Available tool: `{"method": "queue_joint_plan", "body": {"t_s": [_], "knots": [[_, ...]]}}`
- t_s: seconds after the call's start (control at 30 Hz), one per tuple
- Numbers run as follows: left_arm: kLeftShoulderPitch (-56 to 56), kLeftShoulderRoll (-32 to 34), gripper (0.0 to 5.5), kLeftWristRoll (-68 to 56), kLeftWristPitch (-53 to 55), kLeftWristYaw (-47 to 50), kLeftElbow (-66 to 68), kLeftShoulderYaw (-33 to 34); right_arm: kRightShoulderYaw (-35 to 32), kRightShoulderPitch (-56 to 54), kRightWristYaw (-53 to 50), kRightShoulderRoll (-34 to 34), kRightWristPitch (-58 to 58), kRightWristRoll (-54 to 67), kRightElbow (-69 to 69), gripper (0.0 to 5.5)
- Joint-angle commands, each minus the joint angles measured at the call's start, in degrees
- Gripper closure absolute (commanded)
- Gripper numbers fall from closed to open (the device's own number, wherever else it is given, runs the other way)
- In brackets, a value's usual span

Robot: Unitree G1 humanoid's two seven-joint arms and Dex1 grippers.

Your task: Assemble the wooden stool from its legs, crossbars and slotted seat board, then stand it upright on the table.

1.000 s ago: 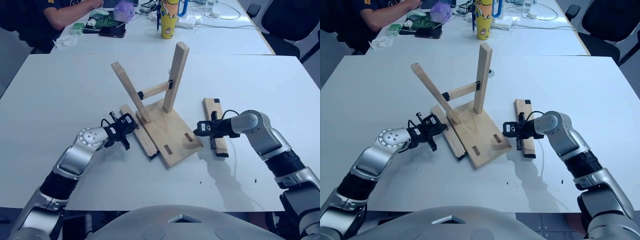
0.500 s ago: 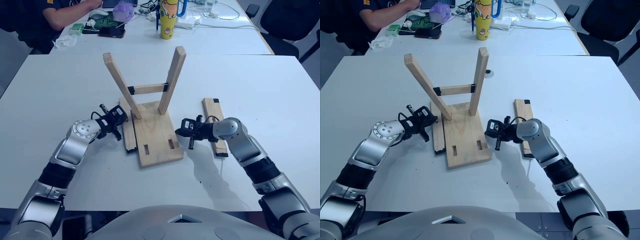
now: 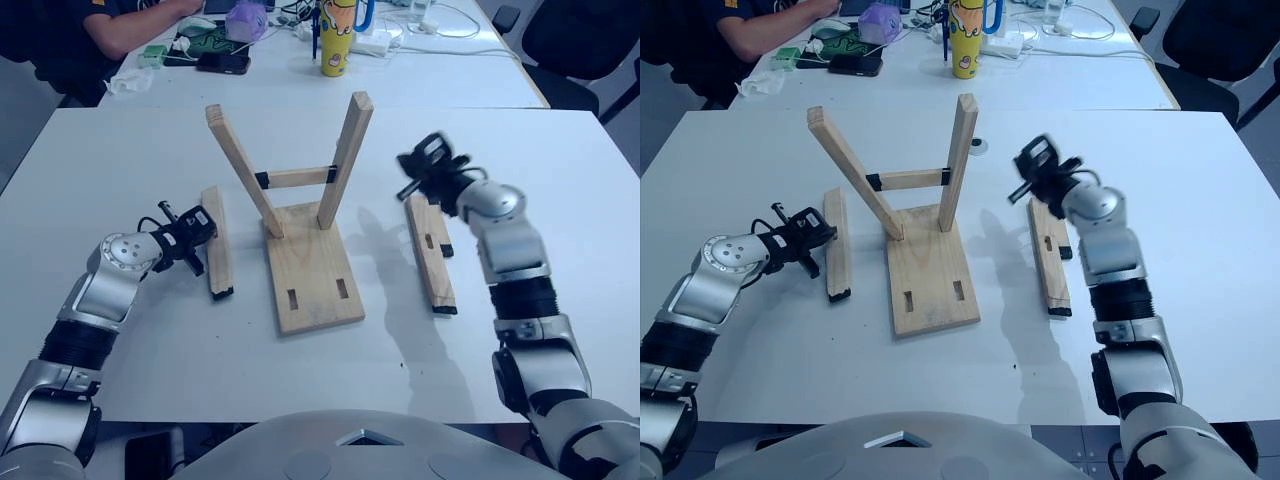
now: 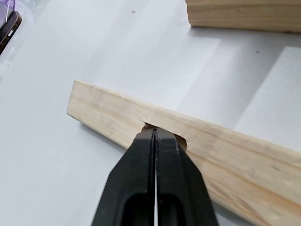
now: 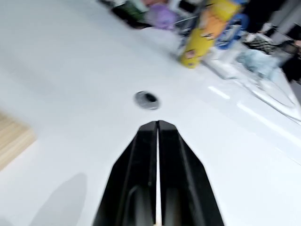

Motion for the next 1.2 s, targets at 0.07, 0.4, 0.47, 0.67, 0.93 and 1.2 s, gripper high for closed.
{"method": "queue_joint_plan", "body": {"t_s": [0.07, 0.4, 0.47, 0.67, 0.93, 1.2], "knots": [[3.58, -1.97, 5.50, -2.71, 5.54, 2.93, -6.88, 6.13, -4.03, 3.10, 0.67, -5.52, 6.72, 1.77, 4.58, 5.03], [7.34, -6.15, 5.50, -7.99, 14.44, 7.30, -21.70, 13.33, -3.72, 10.63, 7.45, -10.86, 14.15, 5.96, 2.78, 3.49], [7.82, -6.85, 5.50, -8.04, 14.97, 8.08, -22.40, 13.16, -2.33, 12.10, 7.30, -10.71, 13.61, 5.46, 2.13, 3.20], [8.09, -7.56, 5.50, -8.23, 16.17, 8.66, -23.80, 12.68, -0.59, 13.96, 6.44, -9.47, 14.93, 6.33, -0.50, 2.35], [7.98, -7.96, 5.50, -8.15, 16.43, 9.18, -23.81, 12.07, -3.28, 11.71, 4.30, -7.79, 14.35, 8.65, -1.20, 2.35], [8.19, -8.29, 5.50, -8.14, 16.71, 9.36, -24.42, 11.88, 0.25, 13.23, 6.03, -9.09, 11.84, 8.09, -2.85, 2.35]]}}
